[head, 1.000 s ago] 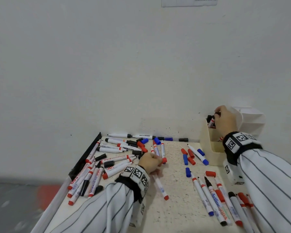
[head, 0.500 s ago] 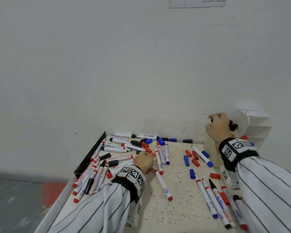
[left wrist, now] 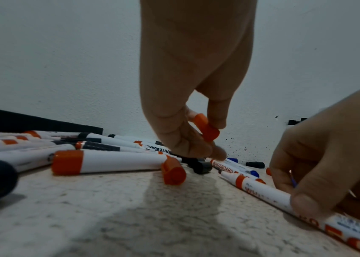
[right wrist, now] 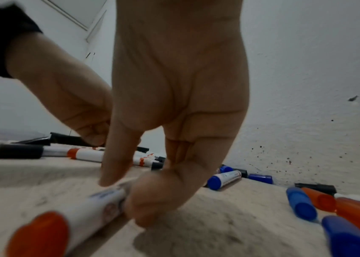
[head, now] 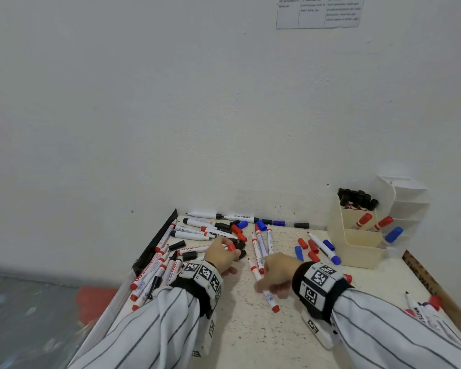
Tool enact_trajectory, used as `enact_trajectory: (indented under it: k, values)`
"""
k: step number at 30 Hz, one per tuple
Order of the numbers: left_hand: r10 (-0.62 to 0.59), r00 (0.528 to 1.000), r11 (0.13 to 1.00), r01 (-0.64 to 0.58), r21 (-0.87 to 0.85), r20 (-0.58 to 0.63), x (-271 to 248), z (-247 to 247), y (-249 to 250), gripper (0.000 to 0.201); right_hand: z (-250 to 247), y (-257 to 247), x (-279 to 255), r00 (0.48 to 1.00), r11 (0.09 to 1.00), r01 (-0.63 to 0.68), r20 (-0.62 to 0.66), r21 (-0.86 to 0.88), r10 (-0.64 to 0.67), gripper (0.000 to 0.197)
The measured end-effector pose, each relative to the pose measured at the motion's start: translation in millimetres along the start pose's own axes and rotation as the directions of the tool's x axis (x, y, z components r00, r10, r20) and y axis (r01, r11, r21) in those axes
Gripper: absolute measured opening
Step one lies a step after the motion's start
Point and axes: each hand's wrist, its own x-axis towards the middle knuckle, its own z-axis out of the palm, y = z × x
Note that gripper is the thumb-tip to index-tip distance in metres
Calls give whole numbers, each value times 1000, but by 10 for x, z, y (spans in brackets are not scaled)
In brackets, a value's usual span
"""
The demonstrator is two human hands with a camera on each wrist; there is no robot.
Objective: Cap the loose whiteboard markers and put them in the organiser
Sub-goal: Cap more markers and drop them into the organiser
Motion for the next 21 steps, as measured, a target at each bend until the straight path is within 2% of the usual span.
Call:
enact_trajectory:
  k: [3,6,9,12,14,16,18,21]
  values:
    - [1,1000,998,-1,-60,-3,4,-26,-42,18,42,-21,-11,1000,998,-21,-16,-54,20,28]
    - [-3,1000,995,0,-103,-23,-13,-32,-57,21,22,-24,-79,1000,1000,-10,-10,28,10,18]
    - [28,996,996,-34,-79,-82,-16,-30,-65,23,-32,1,-123,991,994,80,-110,72,-72,30]
    - [58,990,993,-70,-91,-126,-12,-30,-74,17,-88,32,-166,963,974,189,-220,127,-158,18]
    - [62,988,989,-80,-125,-142,-25,-24,-69,13,-105,73,-182,934,961,269,-261,69,-243,12]
    - [66,986,984,-90,-153,-156,-33,-10,-60,17,-94,120,-202,902,945,326,-285,-42,-324,20]
    - [68,984,983,-95,-160,-164,-51,9,-49,19,-74,146,-220,883,932,343,-300,-117,-362,29]
    - [66,989,986,-85,-142,-132,-84,38,-35,18,-57,159,-236,874,921,349,-293,-173,-387,29]
